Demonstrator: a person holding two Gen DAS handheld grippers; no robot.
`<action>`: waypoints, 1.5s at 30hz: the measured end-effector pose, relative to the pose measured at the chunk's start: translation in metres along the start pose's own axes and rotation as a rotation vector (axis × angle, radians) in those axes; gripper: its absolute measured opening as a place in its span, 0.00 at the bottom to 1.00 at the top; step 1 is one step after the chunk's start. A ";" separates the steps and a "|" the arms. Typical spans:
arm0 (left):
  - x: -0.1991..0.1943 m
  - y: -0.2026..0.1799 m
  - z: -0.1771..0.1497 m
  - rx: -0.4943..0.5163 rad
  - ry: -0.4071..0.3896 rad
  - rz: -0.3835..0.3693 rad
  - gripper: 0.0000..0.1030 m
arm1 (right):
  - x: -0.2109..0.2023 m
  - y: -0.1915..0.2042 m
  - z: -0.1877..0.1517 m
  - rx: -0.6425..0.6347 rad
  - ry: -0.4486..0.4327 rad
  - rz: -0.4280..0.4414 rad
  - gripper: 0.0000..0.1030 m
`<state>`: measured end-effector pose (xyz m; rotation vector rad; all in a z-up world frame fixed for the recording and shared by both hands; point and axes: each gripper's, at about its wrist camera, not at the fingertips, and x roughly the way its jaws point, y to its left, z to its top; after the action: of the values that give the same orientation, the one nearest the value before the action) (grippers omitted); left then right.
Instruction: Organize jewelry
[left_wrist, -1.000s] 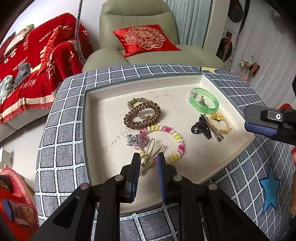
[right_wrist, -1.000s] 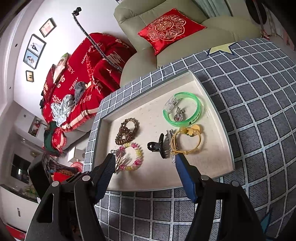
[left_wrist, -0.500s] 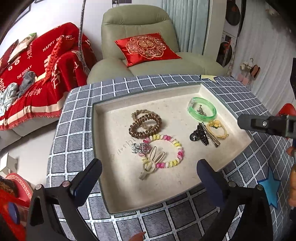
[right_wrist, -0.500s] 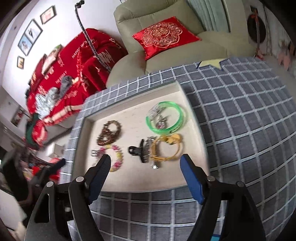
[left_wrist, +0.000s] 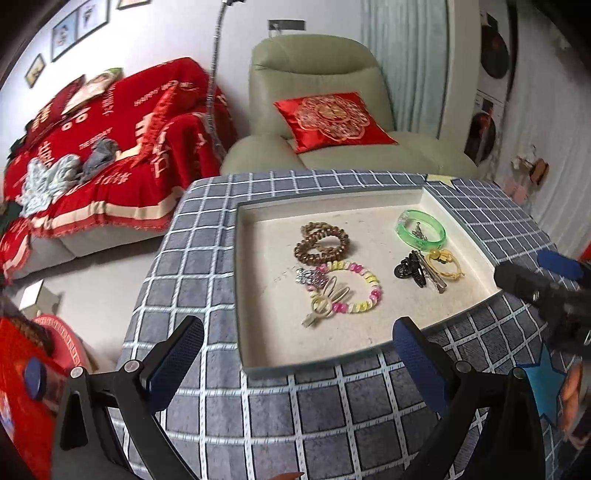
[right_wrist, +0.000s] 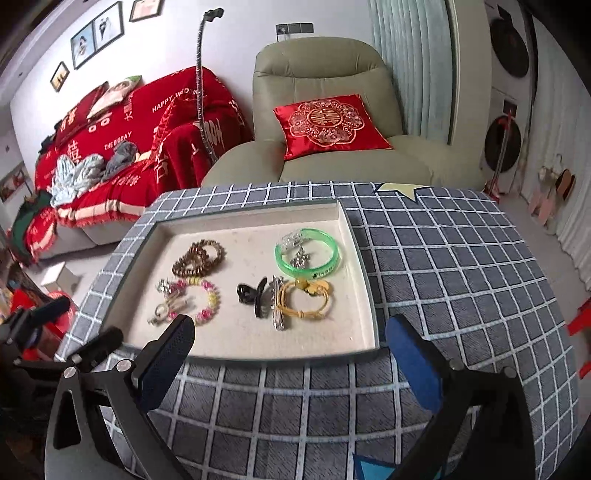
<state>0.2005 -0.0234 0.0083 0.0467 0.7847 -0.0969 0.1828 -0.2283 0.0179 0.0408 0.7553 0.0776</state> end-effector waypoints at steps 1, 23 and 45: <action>-0.003 0.001 -0.003 -0.012 -0.008 0.011 1.00 | -0.002 0.001 -0.004 0.001 -0.002 0.001 1.00; -0.021 -0.006 -0.044 -0.068 -0.050 0.076 1.00 | -0.021 0.003 -0.040 0.001 -0.067 -0.043 1.00; -0.024 -0.009 -0.044 -0.066 -0.049 0.083 1.00 | -0.025 0.004 -0.039 -0.008 -0.072 -0.037 1.00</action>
<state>0.1524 -0.0270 -0.0059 0.0141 0.7355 0.0061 0.1377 -0.2265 0.0072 0.0218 0.6834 0.0433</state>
